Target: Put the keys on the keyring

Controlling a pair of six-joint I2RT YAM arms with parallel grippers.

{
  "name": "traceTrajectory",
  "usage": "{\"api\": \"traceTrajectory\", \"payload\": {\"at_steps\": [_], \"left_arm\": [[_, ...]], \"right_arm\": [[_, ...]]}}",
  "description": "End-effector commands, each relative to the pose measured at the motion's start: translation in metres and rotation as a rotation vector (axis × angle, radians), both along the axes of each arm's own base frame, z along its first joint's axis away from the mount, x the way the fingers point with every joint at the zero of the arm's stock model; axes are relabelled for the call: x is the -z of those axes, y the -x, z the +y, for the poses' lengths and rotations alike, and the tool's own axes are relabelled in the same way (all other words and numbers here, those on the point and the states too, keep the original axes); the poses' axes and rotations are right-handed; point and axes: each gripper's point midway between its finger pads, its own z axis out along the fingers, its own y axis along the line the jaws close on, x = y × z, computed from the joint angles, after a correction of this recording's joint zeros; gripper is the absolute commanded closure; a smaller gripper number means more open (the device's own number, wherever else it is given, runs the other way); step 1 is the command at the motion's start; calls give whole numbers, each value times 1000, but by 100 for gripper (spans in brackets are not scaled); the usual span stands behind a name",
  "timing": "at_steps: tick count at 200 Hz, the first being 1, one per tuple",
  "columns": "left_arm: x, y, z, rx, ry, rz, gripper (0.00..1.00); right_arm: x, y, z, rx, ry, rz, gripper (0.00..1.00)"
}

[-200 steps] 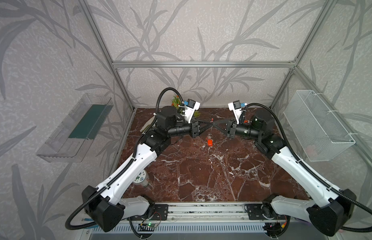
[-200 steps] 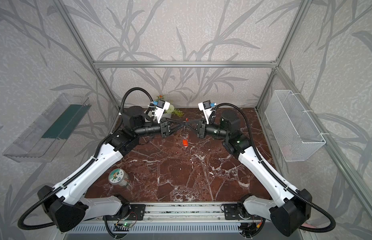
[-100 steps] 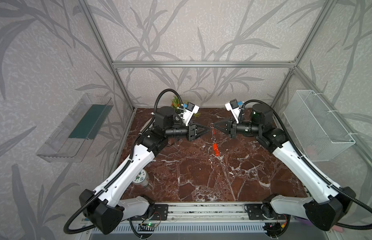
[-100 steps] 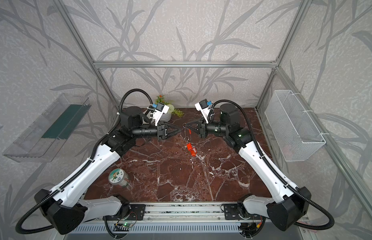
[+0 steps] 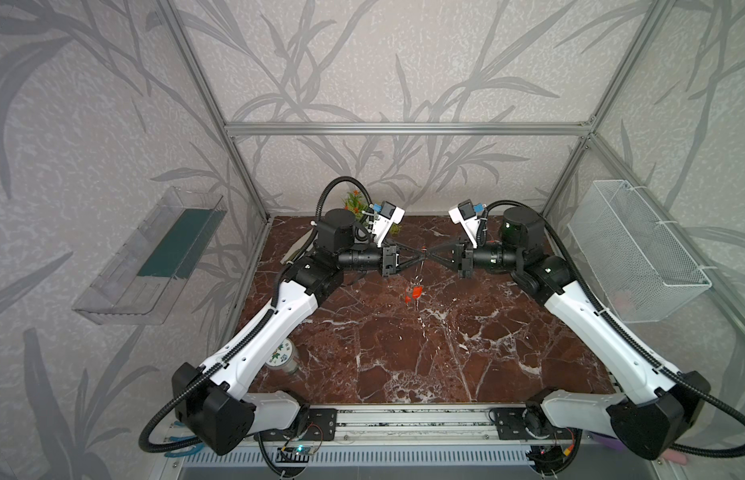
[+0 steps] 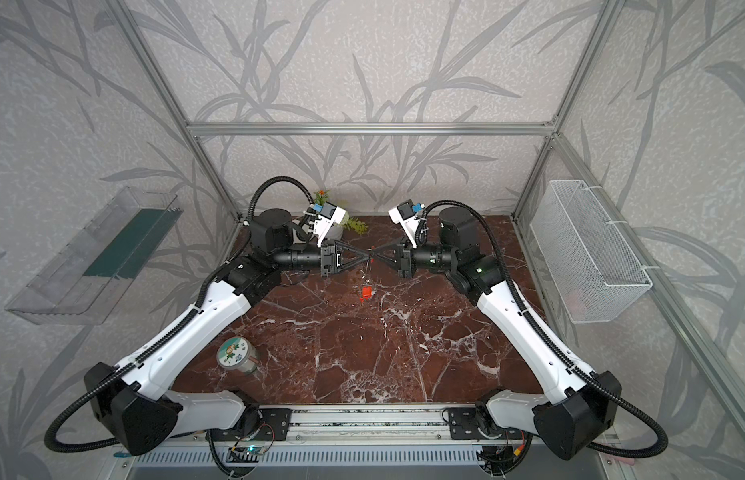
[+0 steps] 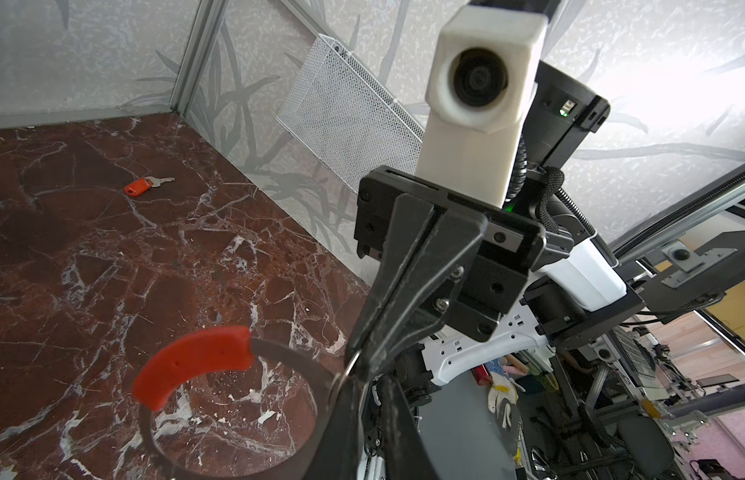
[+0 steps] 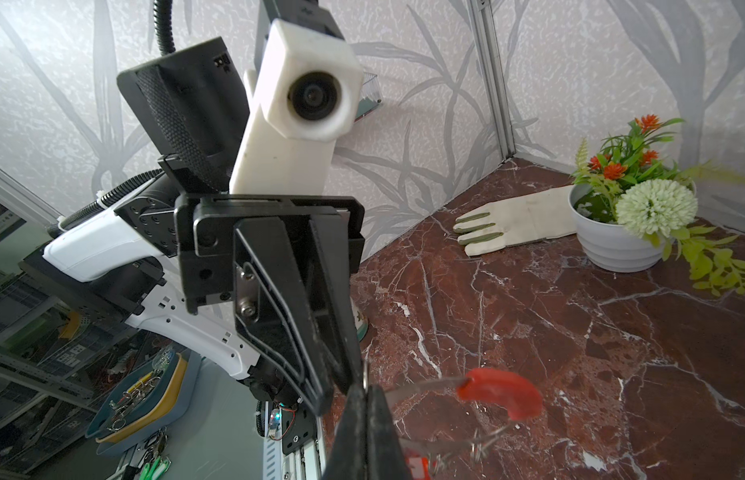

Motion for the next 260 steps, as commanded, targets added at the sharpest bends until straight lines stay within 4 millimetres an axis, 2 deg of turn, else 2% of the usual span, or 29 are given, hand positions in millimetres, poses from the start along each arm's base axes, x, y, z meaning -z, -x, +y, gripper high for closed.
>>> {"api": "traceTrajectory", "payload": {"at_steps": [1, 26, 58, 101, 175, 206, 260], "left_arm": [[-24, 4, -1, 37, 49, -51, 86], [-23, 3, -1, 30, 45, -52, 87], [-21, -7, 11, -52, 14, -70, 89], [-14, -22, 25, -157, -14, -72, 87], [-17, -12, 11, -43, 38, -44, 84], [-13, -9, 5, -5, 38, -24, 81], [-9, -5, 1, 29, 32, -6, 81]], "right_arm": [[-19, 5, 0, -26, -32, -50, 100], [-19, 4, 0, -23, -31, -48, 100], [-17, 2, 0, -11, -26, -49, 100], [-19, 2, 0, -11, -39, -51, 100], [-18, 3, 1, -20, -44, -38, 100], [-18, 2, 2, -17, -43, -43, 100], [-18, 0, 2, -17, -44, -43, 100]]}}
